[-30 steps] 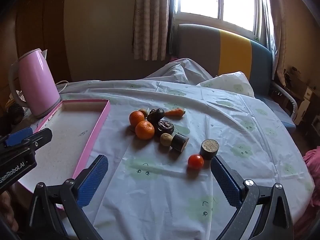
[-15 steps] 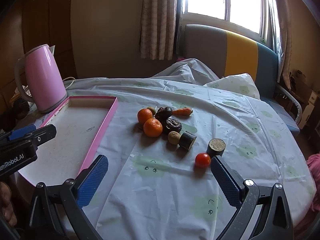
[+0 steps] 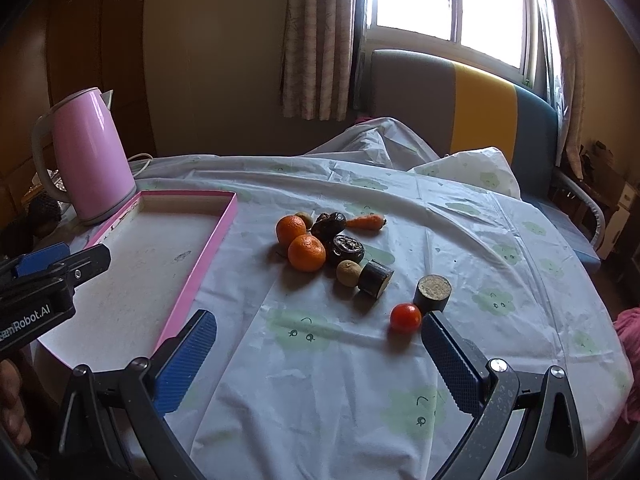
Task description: Organize fruits
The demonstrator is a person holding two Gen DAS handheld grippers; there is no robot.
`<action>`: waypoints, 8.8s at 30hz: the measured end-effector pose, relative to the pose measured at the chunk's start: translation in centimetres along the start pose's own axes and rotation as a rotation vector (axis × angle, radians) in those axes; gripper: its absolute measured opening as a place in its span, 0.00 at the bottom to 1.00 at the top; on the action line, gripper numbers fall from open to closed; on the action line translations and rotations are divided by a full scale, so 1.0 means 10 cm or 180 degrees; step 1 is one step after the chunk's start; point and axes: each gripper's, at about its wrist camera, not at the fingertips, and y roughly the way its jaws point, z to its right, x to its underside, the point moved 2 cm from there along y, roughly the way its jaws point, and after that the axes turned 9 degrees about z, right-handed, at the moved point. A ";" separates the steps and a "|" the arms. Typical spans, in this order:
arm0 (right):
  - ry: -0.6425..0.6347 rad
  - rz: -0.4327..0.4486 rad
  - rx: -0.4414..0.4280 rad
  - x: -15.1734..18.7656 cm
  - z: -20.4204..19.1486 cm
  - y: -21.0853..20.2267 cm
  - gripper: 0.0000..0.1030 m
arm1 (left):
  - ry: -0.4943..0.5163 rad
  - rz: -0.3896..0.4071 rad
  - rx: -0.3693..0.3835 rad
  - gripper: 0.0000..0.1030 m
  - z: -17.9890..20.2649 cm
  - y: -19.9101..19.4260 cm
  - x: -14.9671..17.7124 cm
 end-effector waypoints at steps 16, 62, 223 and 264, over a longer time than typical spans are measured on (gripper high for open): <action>0.0077 -0.0031 0.0010 0.00 0.09 0.06 0.93 | 0.0139 -0.0007 0.0028 0.60 0.09 0.02 0.02; 0.0661 -0.0425 0.0113 0.19 1.07 0.46 0.58 | 0.0170 -0.0622 0.0571 0.70 0.44 0.43 0.00; 0.0597 -0.0463 -0.0154 0.10 0.66 0.57 0.55 | 0.0148 -0.0921 0.1055 0.44 0.78 1.02 -0.26; 0.0312 -0.0615 0.0159 0.13 1.13 1.18 0.50 | 0.0186 -0.1078 0.1059 0.37 1.13 1.45 -0.04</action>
